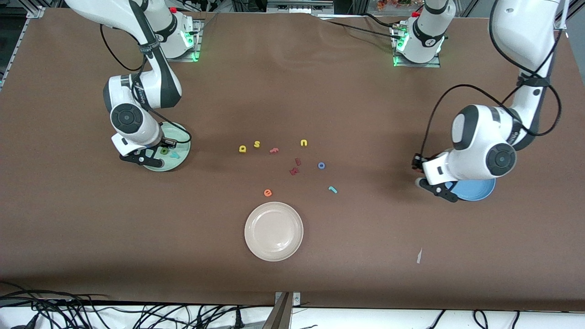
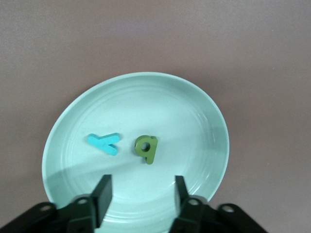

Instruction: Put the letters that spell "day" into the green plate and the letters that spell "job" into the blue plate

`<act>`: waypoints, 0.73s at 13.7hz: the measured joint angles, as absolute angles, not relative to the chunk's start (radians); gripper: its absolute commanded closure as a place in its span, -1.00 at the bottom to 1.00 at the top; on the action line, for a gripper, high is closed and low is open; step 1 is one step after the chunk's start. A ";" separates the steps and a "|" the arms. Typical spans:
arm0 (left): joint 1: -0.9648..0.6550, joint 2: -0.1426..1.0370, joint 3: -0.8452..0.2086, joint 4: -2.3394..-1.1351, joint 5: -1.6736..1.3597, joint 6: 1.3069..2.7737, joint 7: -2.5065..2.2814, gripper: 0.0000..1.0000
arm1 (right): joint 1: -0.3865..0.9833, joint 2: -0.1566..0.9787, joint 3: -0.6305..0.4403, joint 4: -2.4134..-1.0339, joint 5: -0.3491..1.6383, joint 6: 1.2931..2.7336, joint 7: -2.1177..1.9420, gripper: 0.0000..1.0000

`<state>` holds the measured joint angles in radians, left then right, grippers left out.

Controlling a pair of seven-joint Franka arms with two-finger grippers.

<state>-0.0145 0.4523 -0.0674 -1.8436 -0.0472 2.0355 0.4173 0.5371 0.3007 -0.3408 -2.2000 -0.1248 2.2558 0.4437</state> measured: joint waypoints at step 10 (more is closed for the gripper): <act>0.086 0.446 0.093 -1.962 0.091 2.044 0.694 -0.48 | 0.562 0.333 -0.054 -2.188 0.045 2.435 0.974 -0.98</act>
